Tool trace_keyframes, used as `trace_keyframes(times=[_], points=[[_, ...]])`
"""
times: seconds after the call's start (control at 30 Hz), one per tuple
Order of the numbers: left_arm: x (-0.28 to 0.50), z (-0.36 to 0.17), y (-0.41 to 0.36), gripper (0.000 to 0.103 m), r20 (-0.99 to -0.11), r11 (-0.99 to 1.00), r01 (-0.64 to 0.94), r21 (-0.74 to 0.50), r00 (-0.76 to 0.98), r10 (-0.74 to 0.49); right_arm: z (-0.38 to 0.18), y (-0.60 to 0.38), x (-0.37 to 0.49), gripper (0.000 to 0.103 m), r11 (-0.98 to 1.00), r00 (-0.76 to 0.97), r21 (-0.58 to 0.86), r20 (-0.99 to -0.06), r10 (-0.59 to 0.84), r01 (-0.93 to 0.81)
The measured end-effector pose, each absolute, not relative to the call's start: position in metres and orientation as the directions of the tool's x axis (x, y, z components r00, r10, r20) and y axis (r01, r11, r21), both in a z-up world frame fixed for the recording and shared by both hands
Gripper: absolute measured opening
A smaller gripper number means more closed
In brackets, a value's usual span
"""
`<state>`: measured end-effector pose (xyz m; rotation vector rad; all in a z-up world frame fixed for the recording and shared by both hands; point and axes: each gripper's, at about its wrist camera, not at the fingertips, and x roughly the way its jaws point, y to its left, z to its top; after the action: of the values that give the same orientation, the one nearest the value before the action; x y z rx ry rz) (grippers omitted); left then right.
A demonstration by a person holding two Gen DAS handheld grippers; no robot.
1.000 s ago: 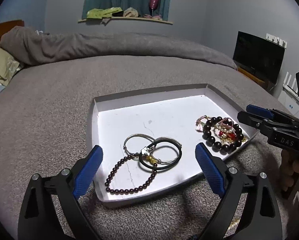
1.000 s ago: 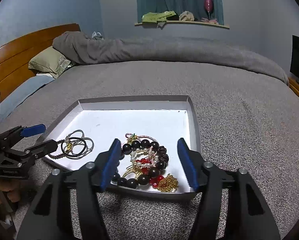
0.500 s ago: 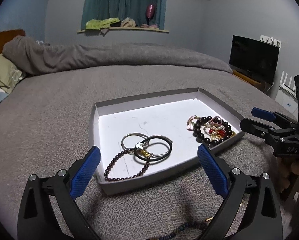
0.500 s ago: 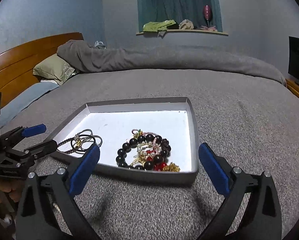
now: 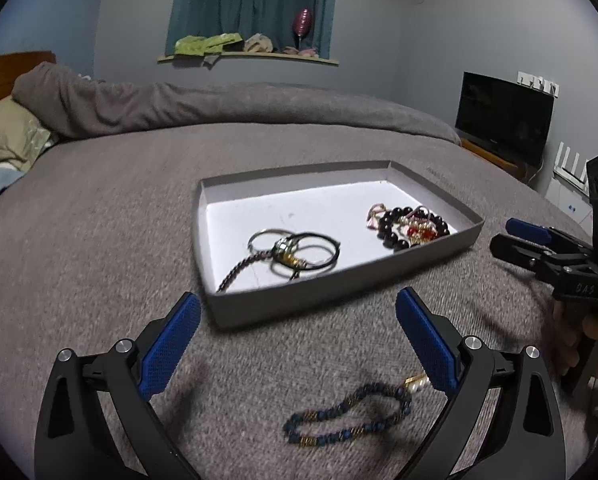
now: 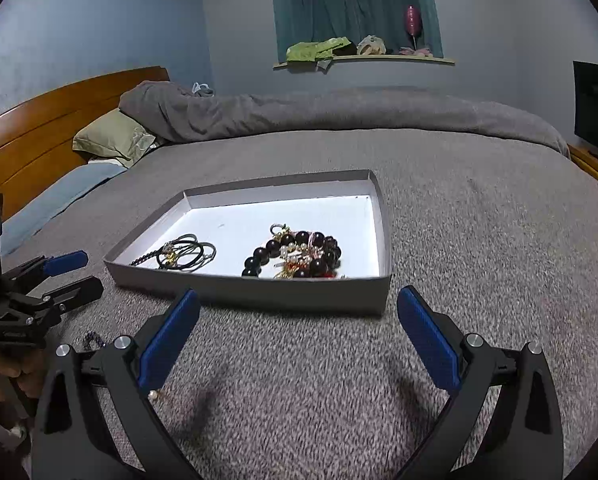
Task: Organize jewelry
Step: 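Withdraw both grippers from the tray toward the blue and pearl bracelets, then grasp the blue beaded bracelet with left while right grasps the pearl strand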
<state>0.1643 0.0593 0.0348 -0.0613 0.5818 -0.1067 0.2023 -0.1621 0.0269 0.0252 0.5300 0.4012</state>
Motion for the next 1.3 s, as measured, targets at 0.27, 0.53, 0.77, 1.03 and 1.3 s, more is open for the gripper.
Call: trace_keyframes(times=[0.27, 0.53, 0.77, 1.03, 1.3], points=[[0.144, 0.024, 0.066, 0.097, -0.555, 0.990, 0.076, -0.115, 0.822, -0.128, 0.023, -0.161, 0.186, 0.098, 0.916, 0.782, 0.129, -0.485, 0.392, -0.379], [0.126, 0.013, 0.068, 0.097, -0.567, 0.989, 0.075, -0.125, 0.813, -0.134, 0.020, -0.158, 0.169, 0.098, 0.909, 0.775, 0.135, -0.482, 0.409, -0.395], [0.123, 0.002, 0.058, 0.074, -0.614, 0.987, 0.122, -0.103, 0.773, -0.160, 0.018, -0.142, 0.151, 0.098, 0.885, 0.747, 0.104, -0.496, 0.442, -0.454], [0.130, -0.009, 0.054, 0.060, -0.668, 0.989, 0.111, -0.095, 0.730, -0.146, 0.015, -0.129, 0.142, 0.098, 0.866, 0.721, 0.079, -0.519, 0.459, -0.494], [0.127, -0.012, 0.056, 0.030, -0.681, 0.982, 0.138, -0.133, 0.707, -0.191, 0.010, -0.114, 0.140, 0.098, 0.848, 0.693, 0.042, -0.556, 0.460, -0.529]])
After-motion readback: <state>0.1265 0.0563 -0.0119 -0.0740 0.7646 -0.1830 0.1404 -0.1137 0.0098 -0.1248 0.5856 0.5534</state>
